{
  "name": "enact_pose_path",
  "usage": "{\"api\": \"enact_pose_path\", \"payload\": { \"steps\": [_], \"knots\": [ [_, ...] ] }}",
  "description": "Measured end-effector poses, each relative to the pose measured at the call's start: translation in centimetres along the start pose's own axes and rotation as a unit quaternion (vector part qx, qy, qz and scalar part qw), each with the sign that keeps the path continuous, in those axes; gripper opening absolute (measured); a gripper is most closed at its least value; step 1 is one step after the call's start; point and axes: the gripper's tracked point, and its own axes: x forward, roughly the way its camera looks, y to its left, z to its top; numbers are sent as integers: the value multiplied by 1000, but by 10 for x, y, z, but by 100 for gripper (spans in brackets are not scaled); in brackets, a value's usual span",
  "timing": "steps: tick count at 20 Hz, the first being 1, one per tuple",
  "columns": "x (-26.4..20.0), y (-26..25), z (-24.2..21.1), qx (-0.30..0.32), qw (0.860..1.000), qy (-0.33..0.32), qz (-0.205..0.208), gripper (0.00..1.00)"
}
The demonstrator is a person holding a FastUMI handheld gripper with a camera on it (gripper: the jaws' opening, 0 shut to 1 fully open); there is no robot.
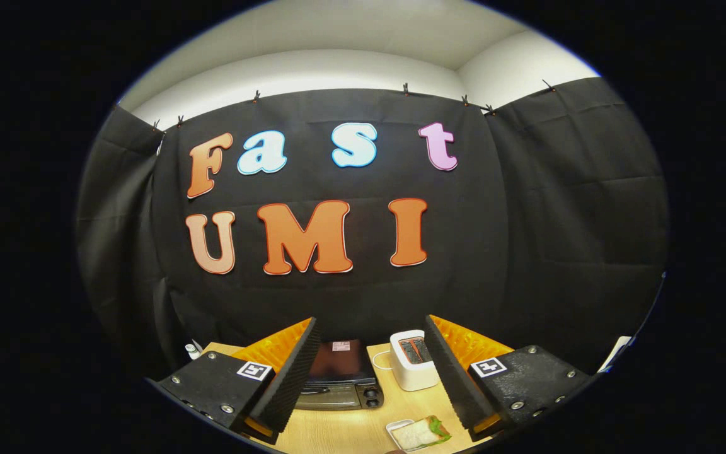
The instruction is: Open the toaster oven, put the food inside, and close the toaster oven door.
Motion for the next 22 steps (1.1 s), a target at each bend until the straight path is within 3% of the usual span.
{"api": "enact_pose_path", "payload": {
  "steps": [6,11,15,22],
  "knots": [
    [24,47,-36,-5,999,18,27,99],
    [51,105,-88,-23,996,45,75,99],
    [83,128,-134,-75,993,54,72,99],
    [126,156,-223,-106,984,123,73,100]
  ]
}}
